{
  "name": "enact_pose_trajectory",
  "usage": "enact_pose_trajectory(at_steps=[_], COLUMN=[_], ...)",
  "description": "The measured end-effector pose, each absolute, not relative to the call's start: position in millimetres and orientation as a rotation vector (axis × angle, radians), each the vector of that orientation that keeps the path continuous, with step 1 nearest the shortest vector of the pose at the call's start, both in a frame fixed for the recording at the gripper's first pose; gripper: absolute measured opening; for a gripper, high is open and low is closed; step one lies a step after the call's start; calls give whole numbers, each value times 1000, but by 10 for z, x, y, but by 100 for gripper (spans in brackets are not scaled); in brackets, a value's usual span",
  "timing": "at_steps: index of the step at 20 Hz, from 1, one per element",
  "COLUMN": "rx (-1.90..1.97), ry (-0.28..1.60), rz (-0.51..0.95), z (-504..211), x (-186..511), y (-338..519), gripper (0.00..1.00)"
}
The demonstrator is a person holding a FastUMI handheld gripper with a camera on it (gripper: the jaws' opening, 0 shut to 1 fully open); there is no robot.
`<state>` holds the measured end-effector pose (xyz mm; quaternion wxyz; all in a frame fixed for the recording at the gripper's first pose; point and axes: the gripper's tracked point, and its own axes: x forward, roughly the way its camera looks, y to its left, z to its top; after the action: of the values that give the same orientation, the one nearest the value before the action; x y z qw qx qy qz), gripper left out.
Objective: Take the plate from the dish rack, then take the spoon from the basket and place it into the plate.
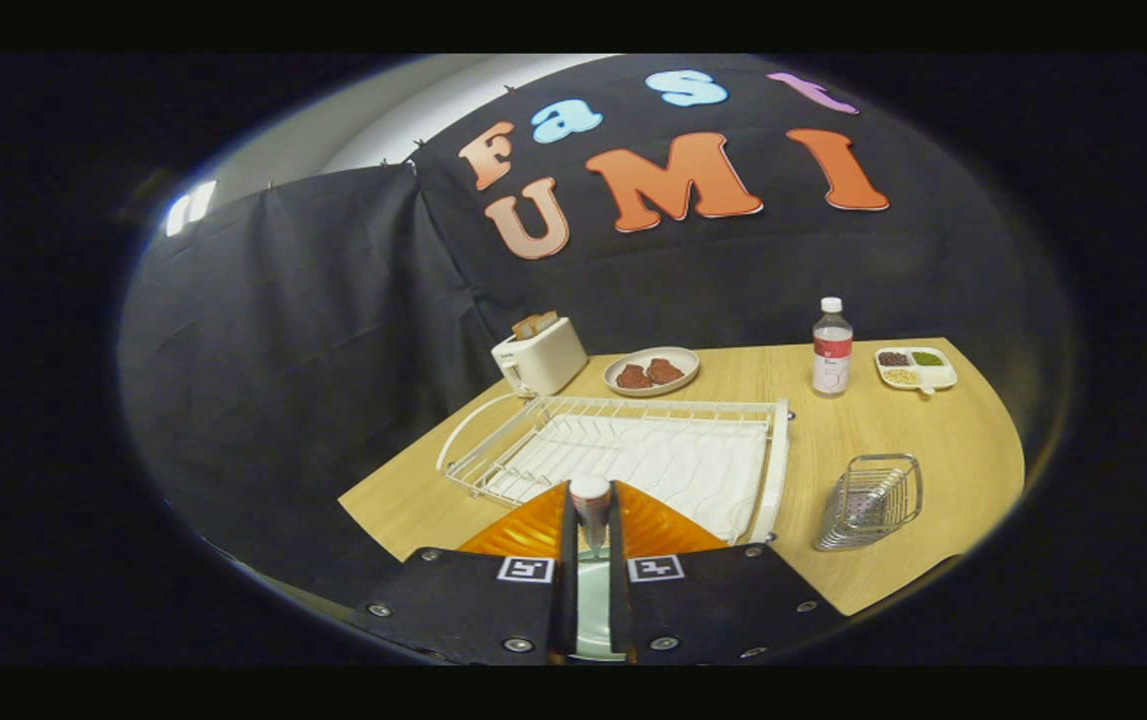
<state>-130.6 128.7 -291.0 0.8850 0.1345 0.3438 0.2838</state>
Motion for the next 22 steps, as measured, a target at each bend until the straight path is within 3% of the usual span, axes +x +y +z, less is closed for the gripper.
enact_pose_trajectory(at_steps=[9,22], rx=[213,313], ry=[766,961], rz=[649,543], z=[-3260,-3745], x=[-1595,-2081], y=[1432,892], gripper=[13,21])
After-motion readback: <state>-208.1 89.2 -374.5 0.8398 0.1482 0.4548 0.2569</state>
